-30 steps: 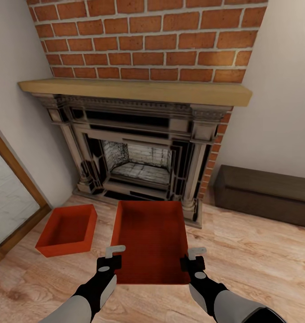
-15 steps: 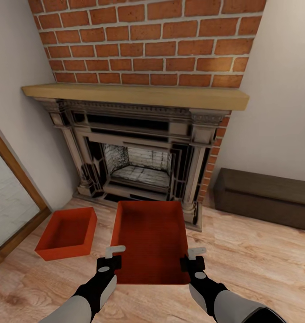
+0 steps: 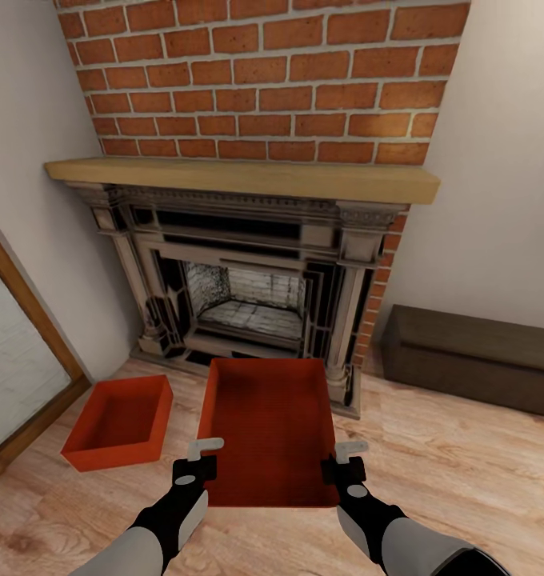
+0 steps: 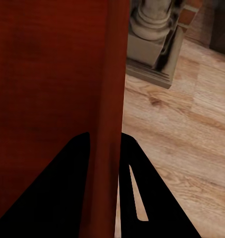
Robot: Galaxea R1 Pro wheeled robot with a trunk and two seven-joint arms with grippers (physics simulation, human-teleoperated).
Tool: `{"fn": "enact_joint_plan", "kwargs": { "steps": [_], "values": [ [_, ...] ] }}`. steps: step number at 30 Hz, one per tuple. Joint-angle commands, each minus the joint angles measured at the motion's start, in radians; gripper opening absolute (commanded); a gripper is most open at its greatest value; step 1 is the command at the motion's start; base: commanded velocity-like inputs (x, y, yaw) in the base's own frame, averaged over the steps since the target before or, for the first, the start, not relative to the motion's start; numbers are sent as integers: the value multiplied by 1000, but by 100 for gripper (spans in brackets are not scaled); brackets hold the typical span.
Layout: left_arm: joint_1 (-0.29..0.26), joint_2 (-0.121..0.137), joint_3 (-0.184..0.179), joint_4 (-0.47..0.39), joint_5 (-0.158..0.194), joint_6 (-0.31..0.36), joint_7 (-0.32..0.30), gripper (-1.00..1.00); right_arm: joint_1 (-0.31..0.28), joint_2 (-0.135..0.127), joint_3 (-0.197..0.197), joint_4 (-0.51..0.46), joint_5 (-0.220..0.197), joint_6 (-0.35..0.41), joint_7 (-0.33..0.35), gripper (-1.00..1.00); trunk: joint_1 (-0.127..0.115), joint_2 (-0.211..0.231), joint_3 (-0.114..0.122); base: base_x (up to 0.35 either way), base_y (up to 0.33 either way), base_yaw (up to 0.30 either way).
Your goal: Move the two storage containers from the living room to the garage. In the garage, place one container on the floor and stack the other container on top of it (either order is fine).
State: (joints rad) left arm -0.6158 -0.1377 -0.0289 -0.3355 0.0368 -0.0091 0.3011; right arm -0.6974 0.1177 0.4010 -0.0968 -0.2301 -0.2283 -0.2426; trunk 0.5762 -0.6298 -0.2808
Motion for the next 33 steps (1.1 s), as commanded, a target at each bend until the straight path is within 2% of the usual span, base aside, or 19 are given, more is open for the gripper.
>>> {"fn": "enact_joint_plan", "kwargs": {
  "steps": [1,20,33],
  "values": [
    [-1,0,17,-4,-20,-17,15,-100,-1,5,-31,2,-11,1,-1,-100,0,-1,0,0,0,0],
    [-1,0,18,-5,-20,-17,15,-100,-1,5,-31,2,-11,1,-1,-100,0,-1,30,0,0,0],
    [-1,0,17,-5,-20,-17,15,-100,-1,4,-31,2,-11,2,0,-100,0,-1,31,0,0,0]
  ]
}}
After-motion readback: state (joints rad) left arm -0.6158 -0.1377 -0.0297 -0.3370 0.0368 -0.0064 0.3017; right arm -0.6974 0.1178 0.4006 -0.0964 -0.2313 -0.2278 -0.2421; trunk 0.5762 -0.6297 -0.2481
